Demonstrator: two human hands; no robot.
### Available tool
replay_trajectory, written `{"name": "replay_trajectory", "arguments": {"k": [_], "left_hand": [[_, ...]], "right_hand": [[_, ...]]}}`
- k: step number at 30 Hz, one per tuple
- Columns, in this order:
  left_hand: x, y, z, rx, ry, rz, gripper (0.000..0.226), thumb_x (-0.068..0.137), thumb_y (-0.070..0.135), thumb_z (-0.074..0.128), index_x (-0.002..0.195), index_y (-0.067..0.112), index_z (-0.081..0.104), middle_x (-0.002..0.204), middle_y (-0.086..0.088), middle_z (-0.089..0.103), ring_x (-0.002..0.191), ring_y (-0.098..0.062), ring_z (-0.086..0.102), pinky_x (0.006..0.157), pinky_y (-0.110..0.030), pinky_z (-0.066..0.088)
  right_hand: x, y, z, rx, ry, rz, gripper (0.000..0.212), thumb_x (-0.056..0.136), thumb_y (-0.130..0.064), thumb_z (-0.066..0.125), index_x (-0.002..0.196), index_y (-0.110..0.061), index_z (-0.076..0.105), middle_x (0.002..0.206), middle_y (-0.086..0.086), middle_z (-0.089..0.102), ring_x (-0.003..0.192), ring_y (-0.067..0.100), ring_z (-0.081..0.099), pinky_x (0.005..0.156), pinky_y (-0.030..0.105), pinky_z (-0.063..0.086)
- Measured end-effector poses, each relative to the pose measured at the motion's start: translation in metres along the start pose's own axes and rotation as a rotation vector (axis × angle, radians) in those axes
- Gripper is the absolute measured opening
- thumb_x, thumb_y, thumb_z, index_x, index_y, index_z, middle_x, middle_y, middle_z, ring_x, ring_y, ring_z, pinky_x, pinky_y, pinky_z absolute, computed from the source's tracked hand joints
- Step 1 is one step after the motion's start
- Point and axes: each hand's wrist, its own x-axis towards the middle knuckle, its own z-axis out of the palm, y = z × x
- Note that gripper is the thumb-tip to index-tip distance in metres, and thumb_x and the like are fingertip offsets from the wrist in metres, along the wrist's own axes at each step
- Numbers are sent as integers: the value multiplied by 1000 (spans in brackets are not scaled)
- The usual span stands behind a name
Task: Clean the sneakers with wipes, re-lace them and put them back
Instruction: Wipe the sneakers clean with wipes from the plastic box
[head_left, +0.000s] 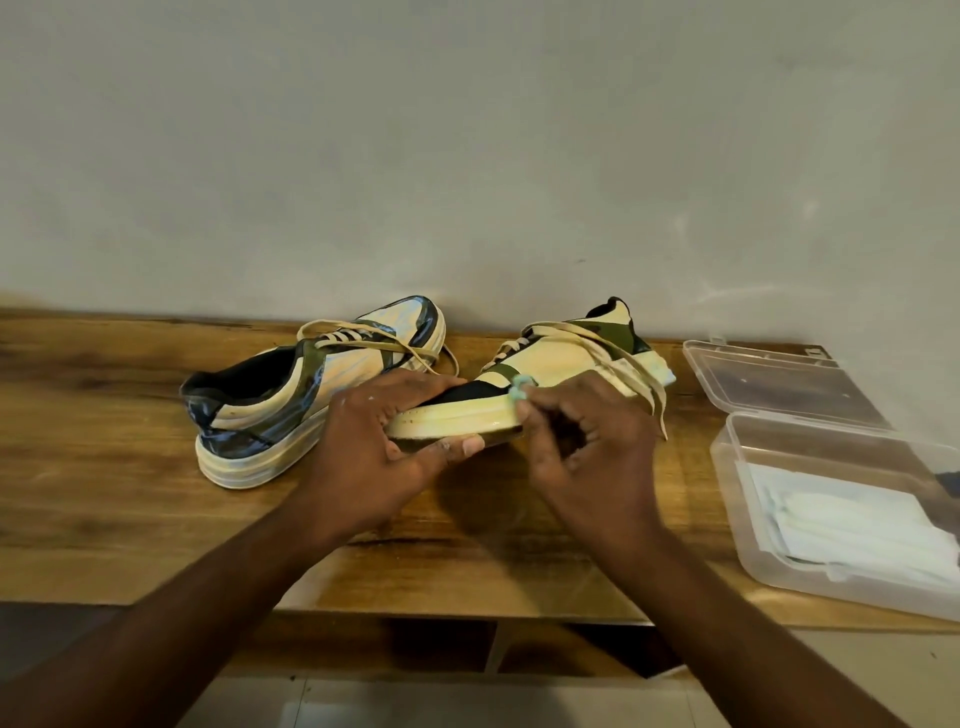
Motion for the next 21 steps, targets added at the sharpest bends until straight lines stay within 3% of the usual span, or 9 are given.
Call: {"name": "replay_trajectory", "arguments": {"k": [4, 7, 9, 13, 18, 21], "left_hand": [[-1, 2, -2, 0, -13, 18, 63, 75, 63, 77, 129, 32, 74, 122, 23, 70, 118, 4, 62, 91, -4, 42], [0, 4, -2, -22, -9, 24, 58, 76, 58, 79, 128, 32, 74, 121, 23, 70, 116, 4, 63, 89, -4, 43], [2, 4, -1, -40, -9, 27, 56, 76, 52, 83, 128, 32, 74, 120, 22, 71, 115, 2, 64, 88, -6, 45], [1, 1, -2, -29, -13, 20, 61, 75, 59, 80, 129, 30, 74, 121, 20, 72, 115, 0, 64, 88, -6, 45], [2, -1, -1, -6, -22, 13, 64, 73, 65, 76, 129, 33, 73, 122, 21, 71, 117, 2, 63, 90, -6, 44], [1, -2, -3, 1, -31, 16, 60, 74, 62, 79, 129, 40, 72, 123, 25, 69, 118, 3, 62, 88, -7, 46]], "right_hand": [[4, 9, -8, -68, -87, -119, 21, 88, -15, 75, 108, -8, 77, 98, 0, 68, 83, 6, 62, 69, 8, 53], [21, 44, -28, -194, -3, 32, 20, 88, -14, 75, 108, -12, 78, 103, 3, 70, 87, 13, 65, 73, 26, 62], [30, 60, -38, -251, 73, 123, 18, 88, -13, 77, 106, -12, 79, 100, 5, 72, 85, 15, 65, 74, 31, 61], [20, 46, -24, -184, 73, 150, 20, 92, -14, 75, 111, -12, 78, 101, 4, 72, 88, 13, 64, 75, 20, 56], [-3, -2, 4, 23, -29, -22, 22, 95, -17, 71, 114, -8, 77, 98, 1, 68, 86, 7, 63, 70, 11, 53], [1, 2, -3, -15, -92, -110, 25, 92, -20, 70, 114, -9, 77, 101, -1, 67, 86, 5, 61, 71, 10, 54]]}}
